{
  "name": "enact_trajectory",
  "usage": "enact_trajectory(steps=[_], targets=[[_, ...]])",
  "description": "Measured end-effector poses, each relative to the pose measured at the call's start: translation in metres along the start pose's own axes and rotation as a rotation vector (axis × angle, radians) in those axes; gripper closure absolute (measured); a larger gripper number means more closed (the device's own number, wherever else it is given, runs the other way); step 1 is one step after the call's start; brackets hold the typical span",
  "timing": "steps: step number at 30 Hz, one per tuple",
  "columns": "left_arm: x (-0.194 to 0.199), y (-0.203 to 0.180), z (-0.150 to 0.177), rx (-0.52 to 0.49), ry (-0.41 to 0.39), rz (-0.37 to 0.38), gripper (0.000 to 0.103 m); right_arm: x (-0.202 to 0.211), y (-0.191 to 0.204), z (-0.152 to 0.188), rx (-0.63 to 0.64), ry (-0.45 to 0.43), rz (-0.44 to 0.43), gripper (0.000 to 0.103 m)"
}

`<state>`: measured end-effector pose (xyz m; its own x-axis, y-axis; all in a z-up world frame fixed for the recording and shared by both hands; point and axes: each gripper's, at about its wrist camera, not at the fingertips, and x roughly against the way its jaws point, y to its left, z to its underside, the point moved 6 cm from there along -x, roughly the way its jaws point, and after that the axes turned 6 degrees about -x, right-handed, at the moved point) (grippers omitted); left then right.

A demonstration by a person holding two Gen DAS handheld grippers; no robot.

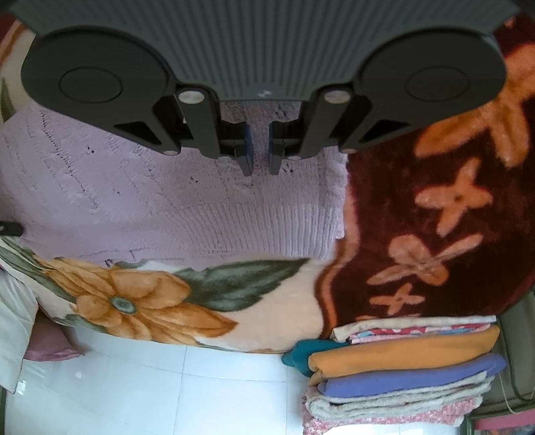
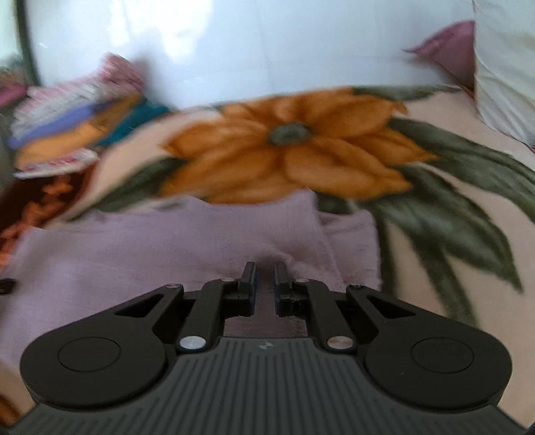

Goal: Fold small clothes

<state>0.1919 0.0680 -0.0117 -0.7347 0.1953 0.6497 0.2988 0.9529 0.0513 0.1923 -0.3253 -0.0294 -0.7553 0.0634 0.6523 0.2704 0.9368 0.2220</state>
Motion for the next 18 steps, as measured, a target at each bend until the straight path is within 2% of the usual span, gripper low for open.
enact_trajectory(steps=[4,7,9,11,16,18], targets=[[-0.001,0.003,0.002,0.024,0.009,0.011,0.089,0.006,0.002,-0.001,-0.032,-0.039,-0.004,0.093],[0.003,0.003,0.0,0.033,0.021,0.012,0.089,0.018,0.004,0.003,-0.039,-0.054,-0.03,0.078],[0.008,0.001,0.001,0.037,0.029,0.019,0.089,0.034,0.004,0.005,-0.04,-0.069,-0.043,0.061],[0.015,-0.002,0.001,0.034,0.029,0.027,0.089,0.051,0.005,0.007,-0.046,-0.088,-0.046,0.052],[0.032,-0.017,0.004,0.031,0.049,0.034,0.089,0.087,0.003,0.021,-0.061,-0.1,-0.068,0.046],[0.037,-0.022,0.006,0.032,0.057,0.03,0.089,0.099,0.002,0.028,-0.062,-0.107,-0.057,0.04]])
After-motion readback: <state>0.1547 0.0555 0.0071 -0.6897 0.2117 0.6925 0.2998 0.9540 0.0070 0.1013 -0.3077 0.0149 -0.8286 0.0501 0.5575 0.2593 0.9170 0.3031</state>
